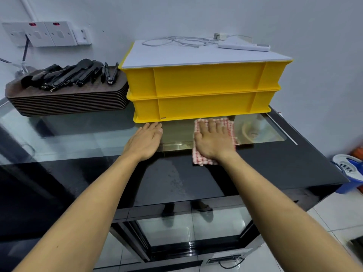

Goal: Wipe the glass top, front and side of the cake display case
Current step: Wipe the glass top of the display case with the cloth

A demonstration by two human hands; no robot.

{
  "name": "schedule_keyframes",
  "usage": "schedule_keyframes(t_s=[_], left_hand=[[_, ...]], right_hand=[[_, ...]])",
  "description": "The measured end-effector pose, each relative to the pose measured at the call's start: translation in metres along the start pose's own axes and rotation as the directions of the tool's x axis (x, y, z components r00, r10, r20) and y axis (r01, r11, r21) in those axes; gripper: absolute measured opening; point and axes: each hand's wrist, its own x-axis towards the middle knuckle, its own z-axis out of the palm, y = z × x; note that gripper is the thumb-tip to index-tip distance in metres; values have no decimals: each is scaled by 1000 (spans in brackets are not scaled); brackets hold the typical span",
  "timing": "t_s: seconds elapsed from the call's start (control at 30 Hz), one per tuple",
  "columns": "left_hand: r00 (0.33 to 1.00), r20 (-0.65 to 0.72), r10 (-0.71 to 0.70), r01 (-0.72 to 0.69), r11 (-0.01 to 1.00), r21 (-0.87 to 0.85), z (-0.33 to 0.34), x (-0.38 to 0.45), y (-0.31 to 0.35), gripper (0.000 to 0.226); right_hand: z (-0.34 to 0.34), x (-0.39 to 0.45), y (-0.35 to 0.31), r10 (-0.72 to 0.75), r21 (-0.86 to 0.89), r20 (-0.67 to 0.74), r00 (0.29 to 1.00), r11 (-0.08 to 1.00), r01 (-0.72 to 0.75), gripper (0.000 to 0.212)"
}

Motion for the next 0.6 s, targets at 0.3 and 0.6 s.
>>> schedule_keyframes(t_s=[0.3,0.6], left_hand=[[999,0,35,-34,999,15,1,0,-5,56],[1000,10,23,-24,1000,17,2,4,-7,56]], right_hand=[[-8,-64,56,-294,-114,62,954,947,299,63],[3,-4,-12,-105,-55,11,994,993,106,65]])
